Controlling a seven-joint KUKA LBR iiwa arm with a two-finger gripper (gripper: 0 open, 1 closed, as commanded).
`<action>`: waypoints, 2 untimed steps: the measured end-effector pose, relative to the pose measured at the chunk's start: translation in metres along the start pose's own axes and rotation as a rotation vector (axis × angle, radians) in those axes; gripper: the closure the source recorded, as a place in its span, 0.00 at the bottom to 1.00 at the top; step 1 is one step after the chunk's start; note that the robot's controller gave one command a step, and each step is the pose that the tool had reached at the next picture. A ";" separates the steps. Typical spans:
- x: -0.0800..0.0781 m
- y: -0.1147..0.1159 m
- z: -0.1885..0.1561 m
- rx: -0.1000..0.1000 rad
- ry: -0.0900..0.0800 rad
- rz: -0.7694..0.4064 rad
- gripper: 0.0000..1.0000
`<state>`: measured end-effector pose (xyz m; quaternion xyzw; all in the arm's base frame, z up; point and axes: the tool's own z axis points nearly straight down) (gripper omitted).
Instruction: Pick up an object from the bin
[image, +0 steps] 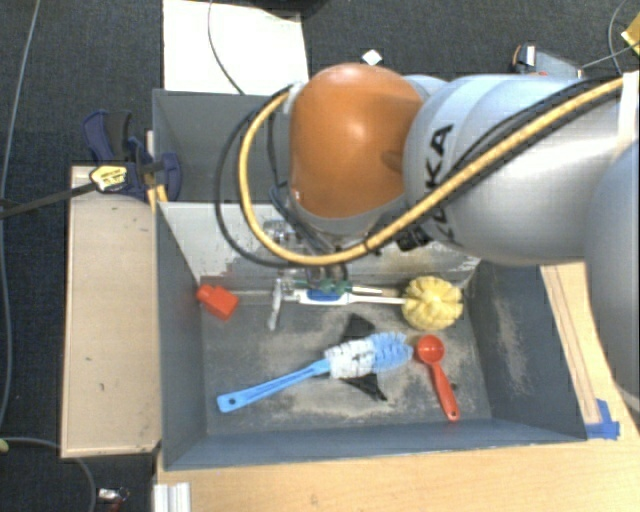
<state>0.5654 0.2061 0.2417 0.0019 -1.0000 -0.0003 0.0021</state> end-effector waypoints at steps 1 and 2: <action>-0.002 -0.001 -0.004 -0.001 -0.008 0.005 0.00; 0.056 -0.018 0.109 -0.001 -0.010 -0.248 0.00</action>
Offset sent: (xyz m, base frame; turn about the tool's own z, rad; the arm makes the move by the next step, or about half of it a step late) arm -0.0887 -0.0283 -0.1717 -0.3833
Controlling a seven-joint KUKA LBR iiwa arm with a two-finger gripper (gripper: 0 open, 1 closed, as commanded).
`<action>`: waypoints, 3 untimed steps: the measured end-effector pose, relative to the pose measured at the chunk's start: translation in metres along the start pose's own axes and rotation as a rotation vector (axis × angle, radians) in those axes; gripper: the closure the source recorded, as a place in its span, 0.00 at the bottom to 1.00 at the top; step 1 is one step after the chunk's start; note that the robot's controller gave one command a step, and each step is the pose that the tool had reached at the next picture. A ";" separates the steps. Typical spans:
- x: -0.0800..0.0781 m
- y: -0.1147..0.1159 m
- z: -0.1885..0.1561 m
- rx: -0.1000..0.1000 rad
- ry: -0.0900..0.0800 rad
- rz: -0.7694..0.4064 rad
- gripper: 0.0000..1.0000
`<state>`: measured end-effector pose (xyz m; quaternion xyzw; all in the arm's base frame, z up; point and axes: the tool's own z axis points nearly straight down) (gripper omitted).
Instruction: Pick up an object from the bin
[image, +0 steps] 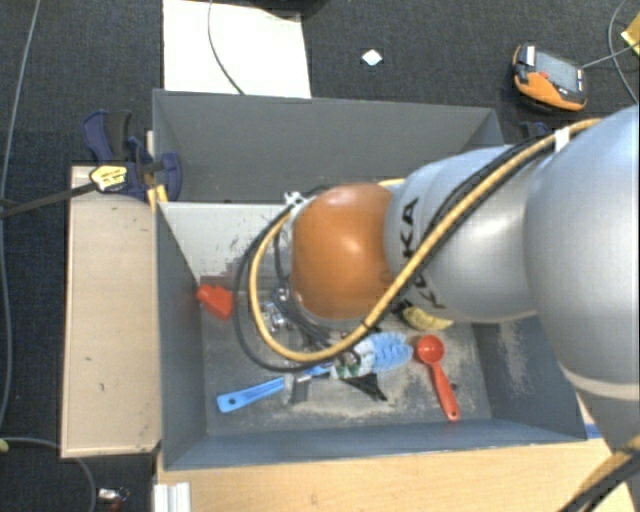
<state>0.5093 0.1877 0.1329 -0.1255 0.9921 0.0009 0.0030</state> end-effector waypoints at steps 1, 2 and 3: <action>0.010 0.059 -0.028 -0.001 -0.009 -0.162 0.00; 0.052 -0.088 0.016 0.003 0.008 -0.213 0.00; 0.029 0.006 0.062 -0.007 -0.018 -0.040 0.00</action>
Offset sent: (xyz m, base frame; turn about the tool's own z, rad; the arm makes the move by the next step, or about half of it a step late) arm -0.0289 -0.0960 -0.0161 -0.2171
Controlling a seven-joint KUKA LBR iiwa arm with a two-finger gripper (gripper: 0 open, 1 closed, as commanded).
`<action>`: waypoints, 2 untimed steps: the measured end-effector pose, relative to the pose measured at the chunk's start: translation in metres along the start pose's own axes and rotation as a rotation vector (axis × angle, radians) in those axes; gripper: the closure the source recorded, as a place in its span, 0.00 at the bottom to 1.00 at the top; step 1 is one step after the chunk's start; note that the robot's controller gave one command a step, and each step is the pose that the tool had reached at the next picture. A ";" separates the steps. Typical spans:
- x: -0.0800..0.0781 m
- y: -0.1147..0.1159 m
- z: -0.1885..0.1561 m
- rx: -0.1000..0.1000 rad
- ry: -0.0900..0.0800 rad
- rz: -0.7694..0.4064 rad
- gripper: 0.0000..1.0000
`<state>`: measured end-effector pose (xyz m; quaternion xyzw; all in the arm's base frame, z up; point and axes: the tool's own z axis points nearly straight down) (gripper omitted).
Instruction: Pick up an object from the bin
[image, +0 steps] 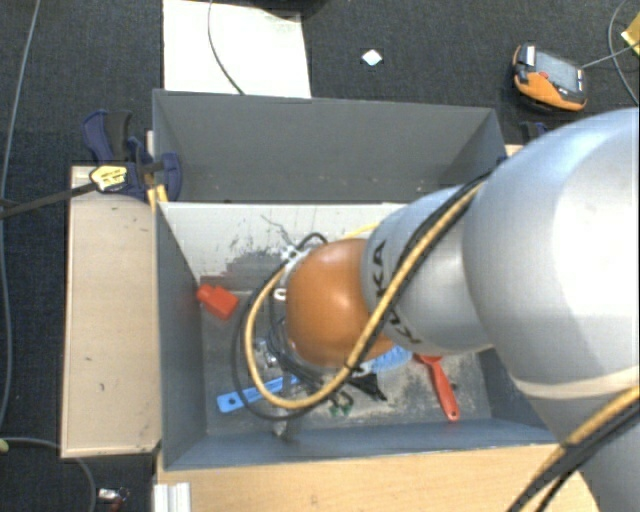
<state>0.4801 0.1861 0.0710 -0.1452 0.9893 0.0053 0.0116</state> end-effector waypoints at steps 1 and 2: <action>0.012 -0.119 -0.001 0.017 0.015 0.137 1.00; 0.012 -0.118 -0.001 0.016 0.015 0.136 1.00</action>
Offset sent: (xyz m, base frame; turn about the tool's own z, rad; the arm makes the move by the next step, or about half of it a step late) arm 0.0000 0.0000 0.0000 0.0000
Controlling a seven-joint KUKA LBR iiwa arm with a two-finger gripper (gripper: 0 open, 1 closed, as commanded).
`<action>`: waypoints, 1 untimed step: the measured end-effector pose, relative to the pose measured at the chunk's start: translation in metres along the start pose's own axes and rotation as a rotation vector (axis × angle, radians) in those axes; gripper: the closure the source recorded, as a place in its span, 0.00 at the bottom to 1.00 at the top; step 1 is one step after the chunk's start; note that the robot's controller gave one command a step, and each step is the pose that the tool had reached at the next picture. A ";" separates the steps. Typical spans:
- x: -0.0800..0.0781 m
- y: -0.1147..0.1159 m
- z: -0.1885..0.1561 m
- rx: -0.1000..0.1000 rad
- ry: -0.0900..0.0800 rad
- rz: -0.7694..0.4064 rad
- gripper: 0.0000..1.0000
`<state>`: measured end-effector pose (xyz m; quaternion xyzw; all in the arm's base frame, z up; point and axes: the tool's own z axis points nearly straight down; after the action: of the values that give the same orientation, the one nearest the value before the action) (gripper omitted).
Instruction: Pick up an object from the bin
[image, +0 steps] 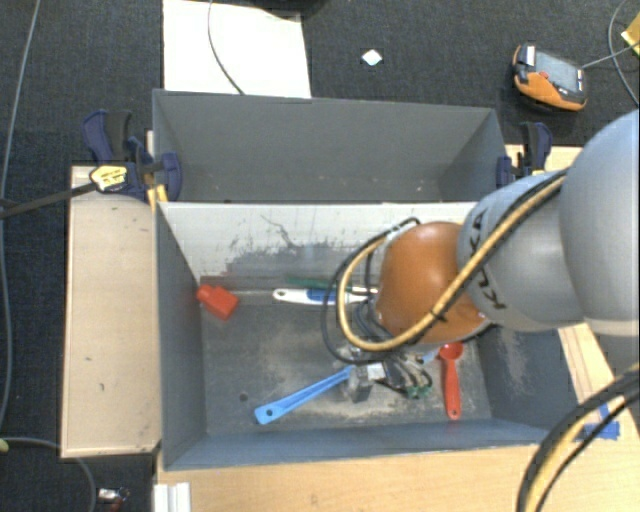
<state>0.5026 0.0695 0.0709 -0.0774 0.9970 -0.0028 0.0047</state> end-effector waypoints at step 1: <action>0.001 0.000 -0.013 0.000 0.004 0.002 1.00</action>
Offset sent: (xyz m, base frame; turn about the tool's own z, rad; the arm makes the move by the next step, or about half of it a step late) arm -0.0016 0.0001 0.0097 0.0018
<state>0.5010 0.0695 0.0843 -0.0763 0.9971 -0.0028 0.0027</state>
